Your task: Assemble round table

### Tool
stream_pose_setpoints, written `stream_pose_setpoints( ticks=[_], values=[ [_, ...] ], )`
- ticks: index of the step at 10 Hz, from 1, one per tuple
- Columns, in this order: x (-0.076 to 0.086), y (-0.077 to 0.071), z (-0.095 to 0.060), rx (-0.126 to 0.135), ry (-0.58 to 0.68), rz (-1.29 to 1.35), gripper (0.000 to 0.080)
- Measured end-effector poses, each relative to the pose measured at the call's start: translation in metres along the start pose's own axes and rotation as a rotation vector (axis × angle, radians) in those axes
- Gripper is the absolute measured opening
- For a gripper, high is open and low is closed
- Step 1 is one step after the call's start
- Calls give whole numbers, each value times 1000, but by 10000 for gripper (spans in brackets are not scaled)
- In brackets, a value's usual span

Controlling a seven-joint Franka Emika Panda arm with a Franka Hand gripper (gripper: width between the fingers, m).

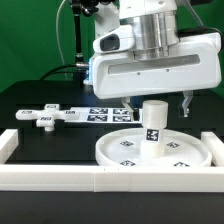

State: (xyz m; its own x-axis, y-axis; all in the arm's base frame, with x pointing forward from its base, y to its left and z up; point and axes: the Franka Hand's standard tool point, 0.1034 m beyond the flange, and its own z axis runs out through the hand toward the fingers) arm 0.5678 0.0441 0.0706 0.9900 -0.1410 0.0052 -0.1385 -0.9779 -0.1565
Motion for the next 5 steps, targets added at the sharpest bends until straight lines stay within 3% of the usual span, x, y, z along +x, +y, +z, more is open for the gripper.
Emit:
stream_pose_setpoints(
  ticks=[3, 5],
  values=[
    [1, -8, -1, -53, -1, -309, 648],
    [1, -3, -1, -54, -4, -421, 648]
  ],
)
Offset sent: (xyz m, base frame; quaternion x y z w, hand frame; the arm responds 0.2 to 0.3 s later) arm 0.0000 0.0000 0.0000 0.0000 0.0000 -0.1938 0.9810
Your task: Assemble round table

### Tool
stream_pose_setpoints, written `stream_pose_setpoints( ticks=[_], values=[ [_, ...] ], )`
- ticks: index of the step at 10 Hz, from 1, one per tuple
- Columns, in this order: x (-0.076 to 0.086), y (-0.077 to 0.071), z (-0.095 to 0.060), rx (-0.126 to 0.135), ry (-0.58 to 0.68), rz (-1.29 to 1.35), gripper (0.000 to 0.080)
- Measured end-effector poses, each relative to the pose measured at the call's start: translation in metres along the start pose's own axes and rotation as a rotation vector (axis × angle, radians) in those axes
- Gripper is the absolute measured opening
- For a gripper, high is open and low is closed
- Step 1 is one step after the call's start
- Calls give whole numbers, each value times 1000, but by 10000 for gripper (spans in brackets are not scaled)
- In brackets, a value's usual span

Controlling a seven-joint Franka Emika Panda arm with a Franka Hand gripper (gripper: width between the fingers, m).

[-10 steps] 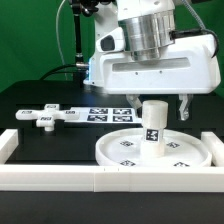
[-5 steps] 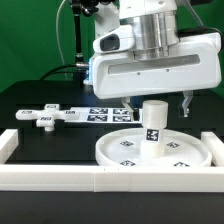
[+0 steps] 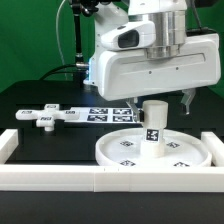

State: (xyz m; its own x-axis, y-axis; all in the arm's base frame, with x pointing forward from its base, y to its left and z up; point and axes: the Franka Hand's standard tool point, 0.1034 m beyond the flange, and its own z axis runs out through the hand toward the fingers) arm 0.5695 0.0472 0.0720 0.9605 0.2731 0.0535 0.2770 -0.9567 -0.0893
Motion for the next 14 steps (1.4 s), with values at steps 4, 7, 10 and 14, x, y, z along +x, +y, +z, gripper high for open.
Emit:
stream_pose_setpoints(
  ticks=[4, 7, 10, 14],
  values=[
    [0, -3, 1, -20, -15, -335, 648],
    [-1, -6, 3, -40, -44, -626, 648],
    [-1, -6, 3, -48, -59, -821, 648],
    [-1, 0, 2, -56, -79, -1067, 648]
  ],
)
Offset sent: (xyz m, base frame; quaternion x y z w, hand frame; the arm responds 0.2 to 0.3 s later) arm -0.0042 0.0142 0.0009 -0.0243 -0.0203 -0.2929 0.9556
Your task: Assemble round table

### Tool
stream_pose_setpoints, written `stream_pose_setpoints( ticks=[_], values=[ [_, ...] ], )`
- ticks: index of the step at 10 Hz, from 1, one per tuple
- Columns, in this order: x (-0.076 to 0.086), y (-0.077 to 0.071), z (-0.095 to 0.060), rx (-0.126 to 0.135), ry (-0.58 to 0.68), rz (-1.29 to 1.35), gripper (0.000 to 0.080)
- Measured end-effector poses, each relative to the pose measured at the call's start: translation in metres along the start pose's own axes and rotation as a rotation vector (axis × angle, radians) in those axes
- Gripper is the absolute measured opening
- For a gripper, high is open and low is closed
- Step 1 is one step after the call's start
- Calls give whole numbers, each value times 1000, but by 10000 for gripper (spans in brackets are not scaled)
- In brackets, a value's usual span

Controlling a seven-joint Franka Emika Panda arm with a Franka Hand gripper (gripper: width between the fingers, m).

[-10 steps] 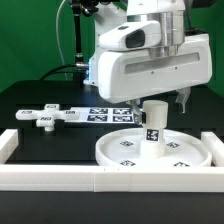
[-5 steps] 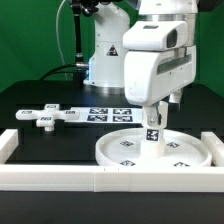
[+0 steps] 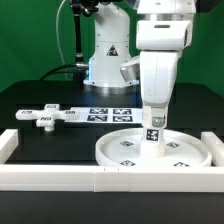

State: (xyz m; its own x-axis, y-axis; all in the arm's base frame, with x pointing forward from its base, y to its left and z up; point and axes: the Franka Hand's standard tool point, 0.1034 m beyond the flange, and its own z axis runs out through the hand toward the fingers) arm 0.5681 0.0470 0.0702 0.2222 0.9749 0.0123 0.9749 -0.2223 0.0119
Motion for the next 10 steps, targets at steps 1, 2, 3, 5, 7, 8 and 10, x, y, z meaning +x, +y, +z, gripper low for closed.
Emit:
stream_pose_setpoints(
  ticks=[1, 2, 3, 5, 7, 8, 10],
  values=[
    [-2, 1, 0, -1, -5, -68, 648],
    [-3, 1, 0, -2, -10, -111, 648],
    [-4, 1, 0, -3, -15, -152, 648],
    [-6, 2, 0, -5, -28, -260, 648],
    [-9, 0, 2, 2, -34, -290, 403],
    [-9, 0, 2, 5, -35, -290, 403],
    [-10, 0, 2, 5, -35, -270, 406]
  ],
)
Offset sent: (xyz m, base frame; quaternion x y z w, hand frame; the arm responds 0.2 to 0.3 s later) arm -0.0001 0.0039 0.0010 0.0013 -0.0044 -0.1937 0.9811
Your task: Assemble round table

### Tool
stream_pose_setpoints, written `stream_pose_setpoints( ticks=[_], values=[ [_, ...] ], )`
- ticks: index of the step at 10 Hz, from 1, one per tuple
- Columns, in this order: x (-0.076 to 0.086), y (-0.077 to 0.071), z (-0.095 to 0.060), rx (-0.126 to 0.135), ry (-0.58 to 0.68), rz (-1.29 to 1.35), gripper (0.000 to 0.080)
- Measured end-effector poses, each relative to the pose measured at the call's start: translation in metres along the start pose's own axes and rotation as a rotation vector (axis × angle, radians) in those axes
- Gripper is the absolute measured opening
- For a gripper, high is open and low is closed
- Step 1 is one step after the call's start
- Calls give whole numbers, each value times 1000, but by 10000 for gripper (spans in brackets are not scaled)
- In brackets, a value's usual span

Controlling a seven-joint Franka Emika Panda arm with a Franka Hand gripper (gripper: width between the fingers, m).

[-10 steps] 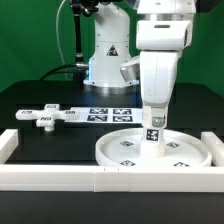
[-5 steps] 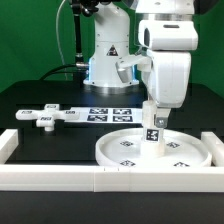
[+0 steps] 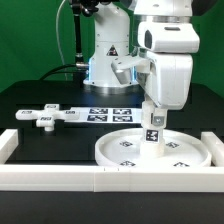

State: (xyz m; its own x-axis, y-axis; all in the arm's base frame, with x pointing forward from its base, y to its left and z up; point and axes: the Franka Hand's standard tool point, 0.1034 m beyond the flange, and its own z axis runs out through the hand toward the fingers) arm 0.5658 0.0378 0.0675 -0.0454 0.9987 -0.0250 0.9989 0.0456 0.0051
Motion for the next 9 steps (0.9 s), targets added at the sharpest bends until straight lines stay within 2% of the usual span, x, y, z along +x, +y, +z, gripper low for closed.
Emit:
stream_pose_setpoints(
  ticks=[2, 7, 9],
  values=[
    [0, 0, 0, 0, 0, 19, 406],
    [2, -2, -1, 19, 1, 603, 406],
    [2, -2, 0, 15, 5, 747, 406]
  ],
)
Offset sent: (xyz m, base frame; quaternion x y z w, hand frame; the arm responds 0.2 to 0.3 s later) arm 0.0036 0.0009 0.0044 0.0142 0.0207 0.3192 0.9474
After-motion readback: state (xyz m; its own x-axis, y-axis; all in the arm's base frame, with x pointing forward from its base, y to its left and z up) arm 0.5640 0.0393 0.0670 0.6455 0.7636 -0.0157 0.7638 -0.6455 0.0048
